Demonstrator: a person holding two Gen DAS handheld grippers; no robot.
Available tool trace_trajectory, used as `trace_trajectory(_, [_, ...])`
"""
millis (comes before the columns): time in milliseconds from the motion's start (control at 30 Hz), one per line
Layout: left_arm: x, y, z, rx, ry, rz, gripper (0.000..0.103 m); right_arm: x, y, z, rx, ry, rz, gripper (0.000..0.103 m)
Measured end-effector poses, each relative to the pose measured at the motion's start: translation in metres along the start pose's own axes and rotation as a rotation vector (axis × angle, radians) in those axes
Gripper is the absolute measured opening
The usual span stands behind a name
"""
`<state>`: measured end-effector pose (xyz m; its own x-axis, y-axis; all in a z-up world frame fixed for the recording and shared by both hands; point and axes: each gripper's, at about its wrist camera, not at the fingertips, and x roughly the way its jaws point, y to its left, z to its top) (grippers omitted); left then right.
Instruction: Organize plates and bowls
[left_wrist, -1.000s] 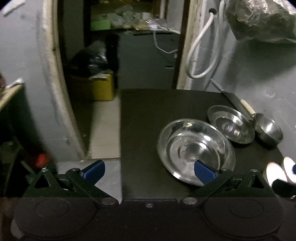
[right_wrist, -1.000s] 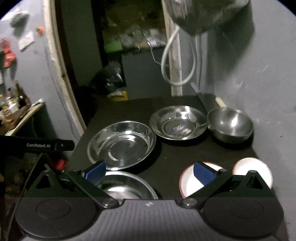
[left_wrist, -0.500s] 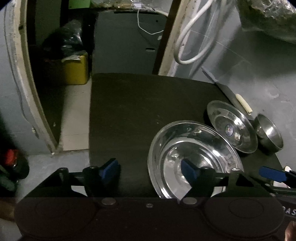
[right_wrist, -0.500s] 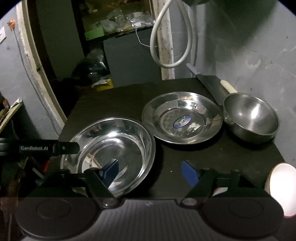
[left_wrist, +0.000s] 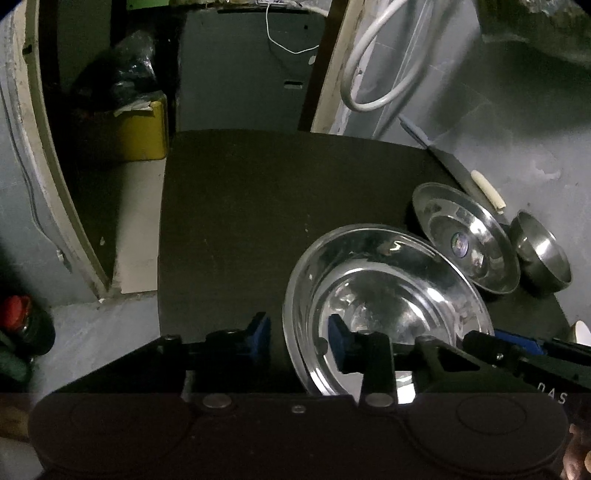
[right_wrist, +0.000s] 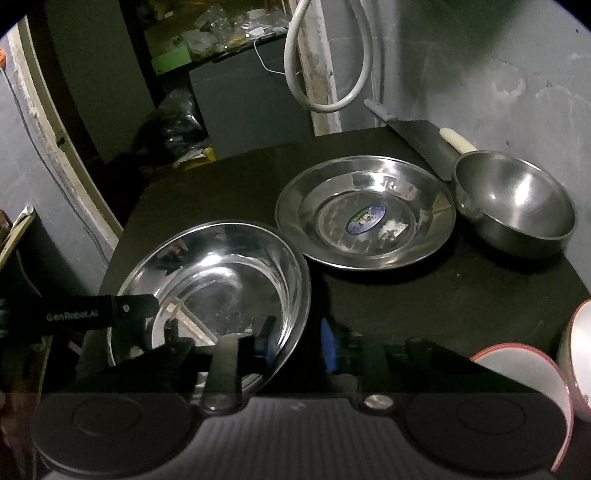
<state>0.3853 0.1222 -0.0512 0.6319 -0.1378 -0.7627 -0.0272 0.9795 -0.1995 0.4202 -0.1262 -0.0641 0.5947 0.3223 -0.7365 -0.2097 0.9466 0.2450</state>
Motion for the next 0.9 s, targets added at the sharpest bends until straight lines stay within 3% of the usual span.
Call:
trace_trajectory(100, [0.001,0.0,0.0,-0.007,0.004,-0.003,0.018,0.0,0.0,0.0,0.005,-0.001,0.018,0.016])
trace_trajectory(233, [0.001,0.001,-0.001,-0.023,-0.005,0.003,0.011,0.0,0.002,-0.001,0.003,-0.011,0.008,0.016])
trace_trajectory(567, [-0.028,-0.001,-0.003,-0.047,-0.085,0.011,0.011,-0.018,0.003,0.002,0.004,-0.068,0.054,0.015])
trace_trajectory(900, [-0.073,-0.026,-0.021,-0.019,-0.126,-0.023,0.012,-0.074,-0.007,-0.007,-0.006,-0.14,0.083,0.015])
